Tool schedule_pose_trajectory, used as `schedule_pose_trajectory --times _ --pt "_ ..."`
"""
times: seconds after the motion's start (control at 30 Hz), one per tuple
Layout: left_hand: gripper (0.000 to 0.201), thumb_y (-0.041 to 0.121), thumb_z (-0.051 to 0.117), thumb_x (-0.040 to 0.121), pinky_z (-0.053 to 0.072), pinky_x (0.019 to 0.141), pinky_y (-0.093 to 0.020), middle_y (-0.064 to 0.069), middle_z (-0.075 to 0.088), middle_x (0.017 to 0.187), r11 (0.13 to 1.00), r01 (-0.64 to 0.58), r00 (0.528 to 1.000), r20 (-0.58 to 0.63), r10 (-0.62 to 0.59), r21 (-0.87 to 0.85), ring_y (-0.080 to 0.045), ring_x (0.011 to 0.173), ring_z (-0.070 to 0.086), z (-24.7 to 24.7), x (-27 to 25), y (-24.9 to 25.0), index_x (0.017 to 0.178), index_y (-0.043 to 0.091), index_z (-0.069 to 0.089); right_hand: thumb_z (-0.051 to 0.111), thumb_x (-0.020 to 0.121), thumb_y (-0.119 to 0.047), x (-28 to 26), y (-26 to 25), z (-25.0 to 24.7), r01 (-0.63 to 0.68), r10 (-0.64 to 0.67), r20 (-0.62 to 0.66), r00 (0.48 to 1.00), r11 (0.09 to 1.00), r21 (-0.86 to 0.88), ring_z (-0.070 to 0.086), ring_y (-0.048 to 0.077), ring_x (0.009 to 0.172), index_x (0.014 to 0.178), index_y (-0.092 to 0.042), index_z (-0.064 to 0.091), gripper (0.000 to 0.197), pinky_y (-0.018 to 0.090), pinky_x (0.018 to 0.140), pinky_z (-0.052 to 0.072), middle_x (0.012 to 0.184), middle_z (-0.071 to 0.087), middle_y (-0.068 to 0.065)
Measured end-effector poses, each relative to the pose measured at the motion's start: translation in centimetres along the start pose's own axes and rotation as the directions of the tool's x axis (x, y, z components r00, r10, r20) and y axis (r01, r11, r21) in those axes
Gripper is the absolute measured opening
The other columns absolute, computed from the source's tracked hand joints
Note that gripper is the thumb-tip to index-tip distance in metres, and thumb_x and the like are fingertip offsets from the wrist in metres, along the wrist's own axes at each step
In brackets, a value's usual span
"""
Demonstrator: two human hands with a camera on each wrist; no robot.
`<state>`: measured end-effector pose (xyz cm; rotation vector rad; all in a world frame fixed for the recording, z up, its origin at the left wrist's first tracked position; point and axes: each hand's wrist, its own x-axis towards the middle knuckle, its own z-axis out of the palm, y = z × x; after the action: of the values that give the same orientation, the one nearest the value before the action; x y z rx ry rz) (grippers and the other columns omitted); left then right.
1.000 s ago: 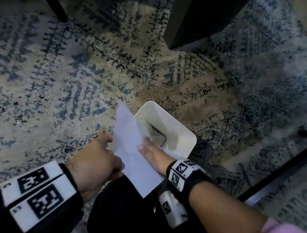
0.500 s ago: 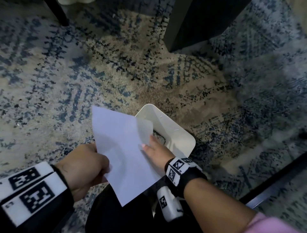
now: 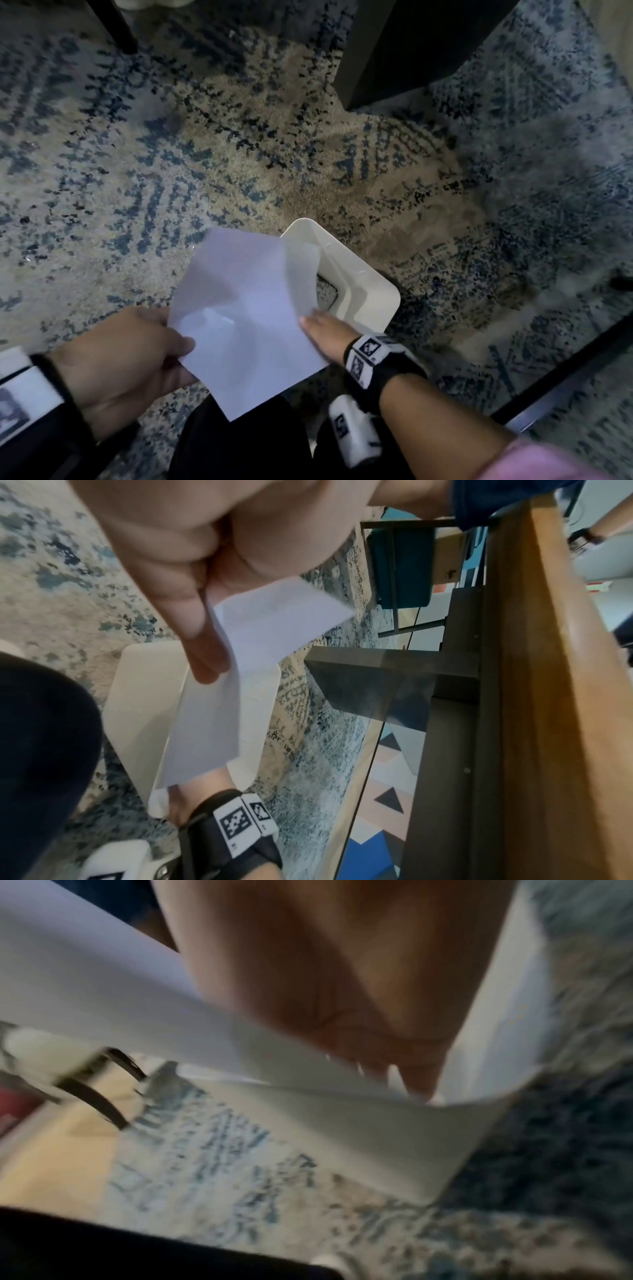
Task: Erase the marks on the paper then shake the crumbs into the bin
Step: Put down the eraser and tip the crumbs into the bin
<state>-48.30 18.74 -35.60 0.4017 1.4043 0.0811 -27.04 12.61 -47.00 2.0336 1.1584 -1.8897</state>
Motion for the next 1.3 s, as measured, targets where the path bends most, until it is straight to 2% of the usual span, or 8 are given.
schedule_pose_trajectory --times 0.23,0.43,0.6,0.7,0.87,1.07,1.23,1.3 --pt "0.028 -0.014 0.031 0.085 0.050 0.031 -0.031 -0.004 0.067 0.042 0.999 0.047 0.997 -0.056 -0.048 -0.012 -0.016 0.037 0.063 0.4 -0.4 1.1 0.077 0.002 0.052 0.039 0.096 -0.041 0.5 -2.2 0.8 0.248 -0.234 -0.095 0.968 0.953 0.176 -0.007 0.009 0.144 0.149 -0.028 0.001 0.066 0.032 0.118 0.000 0.157 -0.006 -0.011" --pt "0.021 -0.003 0.035 0.087 0.051 0.032 -0.036 -0.007 0.067 0.043 0.991 0.118 0.988 -0.110 -0.110 0.070 -0.025 0.044 0.063 -0.1 -0.1 1.5 0.079 0.006 0.053 0.037 0.096 -0.021 2.0 0.5 -1.8 -0.142 0.139 -0.171 0.975 0.990 -0.005 0.045 0.031 0.125 0.134 -0.005 0.037 0.041 0.031 0.098 0.036 0.142 0.041 0.018" --pt "0.022 -0.004 0.039 0.086 0.049 0.056 -0.037 -0.023 0.067 0.077 0.989 0.113 0.992 -0.060 -0.108 0.093 -0.032 0.065 0.059 0.5 1.0 1.6 0.100 -0.012 0.054 0.036 0.096 -0.042 0.7 -4.5 0.3 0.242 -0.273 -0.250 0.929 0.959 -0.149 -0.013 0.011 0.144 0.149 -0.021 -0.003 0.068 0.036 0.118 -0.006 0.157 -0.013 -0.005" --pt "0.021 -0.011 0.036 0.086 0.052 0.043 -0.029 -0.014 0.069 0.058 0.992 0.090 0.995 -0.057 -0.085 0.084 -0.029 0.064 0.058 0.5 1.4 1.5 0.086 -0.008 0.057 0.035 0.096 -0.046 0.4 -5.6 1.3 0.437 -0.442 -0.122 0.888 0.897 -0.069 -0.015 0.005 0.141 0.148 -0.029 -0.004 0.067 0.028 0.114 -0.007 0.156 -0.013 -0.011" --pt "0.025 -0.012 0.036 0.087 0.057 0.043 -0.031 -0.011 0.072 0.056 0.993 0.080 0.995 -0.062 -0.075 0.082 -0.030 0.065 0.064 -0.6 1.1 1.3 0.083 -0.004 0.059 0.035 0.097 -0.041 2.4 -1.2 -1.9 -0.141 0.146 -0.145 0.979 0.989 0.043 0.025 0.027 0.141 0.149 -0.017 0.010 0.062 0.033 0.112 0.023 0.156 0.019 0.008" --pt "0.029 -0.010 0.035 0.088 0.056 0.043 -0.030 -0.008 0.074 0.063 0.996 0.062 0.998 0.000 -0.062 0.072 -0.031 0.077 0.062 -0.5 1.1 1.9 0.089 0.003 0.061 0.040 0.098 -0.033 1.0 -3.3 -0.8 0.360 -0.341 -0.284 0.896 0.933 0.015 -0.001 0.007 0.144 0.149 -0.022 0.006 0.062 0.022 0.114 0.001 0.157 0.001 -0.010" --pt "0.032 -0.012 0.033 0.087 0.054 0.037 -0.029 -0.006 0.073 0.055 0.997 0.009 1.000 0.009 -0.010 0.077 -0.028 0.060 0.068 -1.2 0.9 2.0 0.079 0.004 0.059 0.033 0.098 -0.037 1.9 -0.2 -2.9 -0.165 0.164 -0.139 0.977 0.986 0.008 0.040 0.029 0.131 0.140 -0.010 0.033 0.050 0.033 0.104 0.032 0.146 0.039 0.011" --pt "0.030 -0.013 0.034 0.087 0.056 0.044 -0.032 -0.005 0.072 0.054 0.996 0.019 1.000 -0.006 -0.019 0.088 -0.029 0.066 0.065 -1.1 0.9 1.9 0.082 0.004 0.059 0.038 0.096 -0.035 2.2 -0.4 -3.0 -0.104 0.107 -0.272 0.956 0.994 0.025 0.037 0.028 0.133 0.143 -0.010 0.027 0.054 0.035 0.107 0.031 0.149 0.033 0.011"
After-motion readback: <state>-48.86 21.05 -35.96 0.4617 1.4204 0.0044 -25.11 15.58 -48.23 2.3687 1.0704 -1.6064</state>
